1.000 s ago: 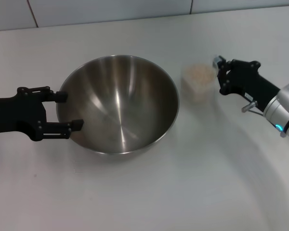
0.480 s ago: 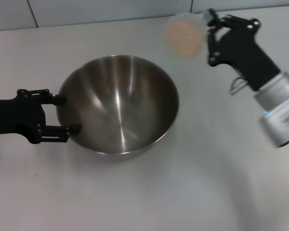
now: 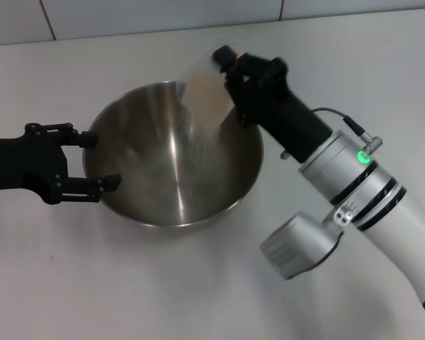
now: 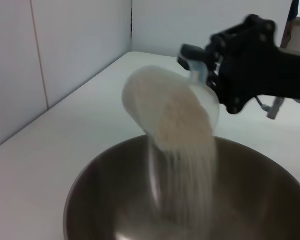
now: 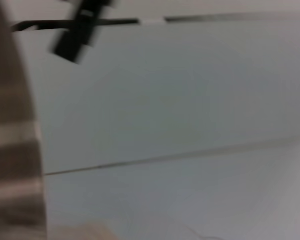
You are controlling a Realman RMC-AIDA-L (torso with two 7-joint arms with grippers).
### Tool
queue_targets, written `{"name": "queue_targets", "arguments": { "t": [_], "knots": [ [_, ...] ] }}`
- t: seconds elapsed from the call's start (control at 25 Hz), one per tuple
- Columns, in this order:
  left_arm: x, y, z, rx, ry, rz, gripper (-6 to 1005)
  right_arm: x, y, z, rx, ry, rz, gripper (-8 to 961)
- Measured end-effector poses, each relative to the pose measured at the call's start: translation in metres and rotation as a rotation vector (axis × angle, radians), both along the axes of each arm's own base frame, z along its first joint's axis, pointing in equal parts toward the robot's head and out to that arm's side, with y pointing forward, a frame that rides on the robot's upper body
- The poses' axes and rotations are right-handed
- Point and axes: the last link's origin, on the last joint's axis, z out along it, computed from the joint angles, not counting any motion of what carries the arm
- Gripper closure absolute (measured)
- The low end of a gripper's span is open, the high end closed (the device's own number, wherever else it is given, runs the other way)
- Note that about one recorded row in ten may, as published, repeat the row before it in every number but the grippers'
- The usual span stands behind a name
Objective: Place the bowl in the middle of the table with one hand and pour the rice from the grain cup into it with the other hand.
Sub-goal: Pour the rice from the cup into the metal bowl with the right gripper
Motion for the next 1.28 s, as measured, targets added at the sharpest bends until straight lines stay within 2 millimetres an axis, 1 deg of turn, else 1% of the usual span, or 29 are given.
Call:
{"name": "queue_targets", "arguments": {
  "t": [0.2,0.36,0.44,0.48,0.8,0.96,1.04,1.12,1.16,1.28],
  "knots": [
    [0.003,0.002,0.000,-0.001,0.001,-0.009,175,-0.006,-0.011,-0.006,0.091,-0.162,0.121,913],
    [0.005,0.003,0.000,0.000,0.001,-0.012,175,-0.009,-0.013,-0.011,0.200,-0.314,0.176,906],
    [0.005,0.004,0.001,0.002,0.003,-0.014,175,-0.009,-0.015,-0.013,0.296,-0.436,0.217,903],
    [0.006,0.004,0.001,0.002,0.004,-0.014,175,-0.009,-0.015,-0.013,0.296,-0.436,0.217,902],
    [0.008,0.006,0.001,0.001,0.004,-0.019,175,-0.013,-0.018,-0.020,0.494,-0.711,0.354,889],
    [0.008,0.005,0.001,-0.001,0.001,-0.014,175,-0.013,-0.021,-0.025,0.513,-0.775,0.414,882],
    [0.008,0.005,0.001,-0.002,0.000,-0.011,175,-0.011,-0.020,-0.025,0.497,-0.773,0.388,879],
    [0.008,0.005,0.001,-0.003,-0.001,-0.010,175,-0.012,-0.020,-0.024,0.450,-0.686,0.303,876],
    [0.008,0.005,0.001,-0.003,-0.001,-0.010,175,-0.015,-0.020,-0.023,0.410,-0.603,0.244,874],
    [0.009,0.005,0.001,-0.004,-0.002,-0.010,175,-0.025,-0.024,-0.014,0.266,-0.248,0.052,870]
  ]
}}
